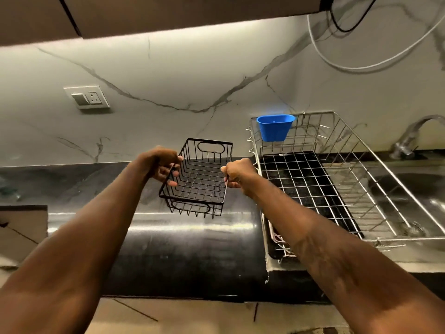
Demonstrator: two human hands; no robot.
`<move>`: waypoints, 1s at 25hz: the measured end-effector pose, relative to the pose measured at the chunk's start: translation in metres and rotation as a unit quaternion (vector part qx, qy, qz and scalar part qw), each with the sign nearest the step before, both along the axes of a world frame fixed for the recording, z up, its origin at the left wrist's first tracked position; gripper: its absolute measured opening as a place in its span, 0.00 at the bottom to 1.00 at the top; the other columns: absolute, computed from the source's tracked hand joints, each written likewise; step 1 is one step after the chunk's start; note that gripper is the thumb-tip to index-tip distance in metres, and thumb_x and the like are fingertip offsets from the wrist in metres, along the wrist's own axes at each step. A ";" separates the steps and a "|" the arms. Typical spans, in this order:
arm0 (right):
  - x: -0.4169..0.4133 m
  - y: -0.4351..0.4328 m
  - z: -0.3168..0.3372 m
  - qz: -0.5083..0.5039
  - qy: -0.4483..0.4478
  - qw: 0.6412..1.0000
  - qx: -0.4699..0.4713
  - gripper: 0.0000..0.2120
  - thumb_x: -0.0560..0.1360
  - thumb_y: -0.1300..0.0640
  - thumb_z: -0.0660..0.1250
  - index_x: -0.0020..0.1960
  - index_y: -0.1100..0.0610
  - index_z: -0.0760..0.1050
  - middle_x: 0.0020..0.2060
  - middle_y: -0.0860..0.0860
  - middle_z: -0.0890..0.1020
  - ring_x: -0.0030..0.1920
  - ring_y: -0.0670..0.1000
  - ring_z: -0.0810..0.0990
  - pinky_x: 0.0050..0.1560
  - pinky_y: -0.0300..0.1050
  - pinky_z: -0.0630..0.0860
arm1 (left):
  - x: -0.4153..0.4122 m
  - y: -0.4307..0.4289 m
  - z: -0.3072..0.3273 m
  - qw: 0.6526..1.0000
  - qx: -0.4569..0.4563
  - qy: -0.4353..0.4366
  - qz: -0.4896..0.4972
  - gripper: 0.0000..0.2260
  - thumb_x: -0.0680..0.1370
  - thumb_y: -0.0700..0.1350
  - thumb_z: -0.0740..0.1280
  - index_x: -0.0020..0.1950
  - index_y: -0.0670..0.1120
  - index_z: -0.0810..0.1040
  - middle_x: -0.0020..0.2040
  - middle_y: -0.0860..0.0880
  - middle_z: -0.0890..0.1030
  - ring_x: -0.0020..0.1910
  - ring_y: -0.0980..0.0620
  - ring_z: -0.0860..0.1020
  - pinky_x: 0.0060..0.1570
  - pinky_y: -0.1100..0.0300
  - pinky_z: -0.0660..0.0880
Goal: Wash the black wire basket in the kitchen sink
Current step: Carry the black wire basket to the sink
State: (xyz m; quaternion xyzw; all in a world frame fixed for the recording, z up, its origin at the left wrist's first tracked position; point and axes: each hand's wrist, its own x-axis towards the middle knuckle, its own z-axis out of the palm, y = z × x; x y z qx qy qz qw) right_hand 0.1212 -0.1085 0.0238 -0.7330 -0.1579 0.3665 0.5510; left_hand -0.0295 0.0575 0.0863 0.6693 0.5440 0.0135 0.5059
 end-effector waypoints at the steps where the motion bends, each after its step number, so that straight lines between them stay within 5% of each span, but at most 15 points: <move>1: 0.003 -0.012 0.010 0.003 0.004 1.000 0.020 0.05 0.76 0.66 0.67 0.51 0.65 0.78 0.42 0.58 0.81 0.33 0.50 0.79 0.30 0.42 0.78 | 0.001 -0.010 0.010 1.000 0.006 0.000 0.000 0.06 0.84 0.44 0.63 0.56 0.44 0.78 0.49 0.45 0.77 0.44 0.48 0.80 0.30 0.47 0.83; 9: 0.069 -0.147 0.066 -0.045 -0.011 0.992 0.114 0.07 0.76 0.59 0.72 0.49 0.62 0.78 0.36 0.54 0.81 0.35 0.51 0.80 0.36 0.44 0.79 | 0.063 -0.146 0.059 0.999 0.026 -0.032 -0.010 0.08 0.85 0.43 0.61 0.58 0.39 0.76 0.50 0.43 0.77 0.41 0.48 0.80 0.27 0.51 0.82; 14: 0.142 -0.244 0.076 -0.109 -0.052 0.987 0.103 0.11 0.74 0.57 0.73 0.49 0.65 0.82 0.33 0.54 0.83 0.28 0.50 0.77 0.27 0.42 0.73 | 0.141 -0.240 0.054 0.996 0.026 -0.065 -0.057 0.09 0.84 0.33 0.54 0.54 0.38 0.74 0.43 0.42 0.79 0.37 0.46 0.82 0.25 0.48 0.81; 19: 0.221 -0.325 0.078 -0.207 -0.061 0.974 0.071 0.11 0.71 0.55 0.73 0.46 0.62 0.84 0.30 0.52 0.84 0.24 0.47 0.75 0.23 0.38 0.68 | 0.232 -0.317 0.052 0.984 0.016 -0.032 -0.172 0.13 0.87 0.38 0.51 0.47 0.42 0.71 0.37 0.45 0.81 0.27 0.48 0.82 0.35 0.56 0.75; 21: 0.255 -0.354 0.078 -0.242 -0.060 0.966 0.065 0.10 0.71 0.55 0.73 0.45 0.62 0.84 0.30 0.52 0.83 0.23 0.46 0.74 0.23 0.38 0.67 | 0.270 -0.344 0.052 0.977 0.027 -0.017 -0.213 0.13 0.87 0.39 0.52 0.46 0.42 0.71 0.39 0.45 0.79 0.24 0.49 0.82 0.31 0.59 0.74; 23: 0.286 -0.379 0.076 -0.265 -0.061 0.961 0.055 0.10 0.72 0.55 0.73 0.45 0.63 0.84 0.30 0.51 0.82 0.24 0.45 0.74 0.23 0.38 0.66 | 0.313 -0.364 0.047 0.970 0.019 -0.009 -0.243 0.11 0.87 0.42 0.56 0.49 0.41 0.72 0.41 0.44 0.79 0.29 0.50 0.82 0.29 0.57 0.79; 25: 0.321 -0.399 0.069 -0.283 -0.051 0.956 0.056 0.10 0.74 0.57 0.72 0.47 0.64 0.83 0.31 0.51 0.81 0.22 0.44 0.72 0.19 0.36 0.65 | 0.358 -0.377 0.035 0.965 -0.003 0.007 -0.264 0.12 0.87 0.47 0.58 0.51 0.40 0.74 0.42 0.45 0.78 0.40 0.49 0.80 0.43 0.51 0.82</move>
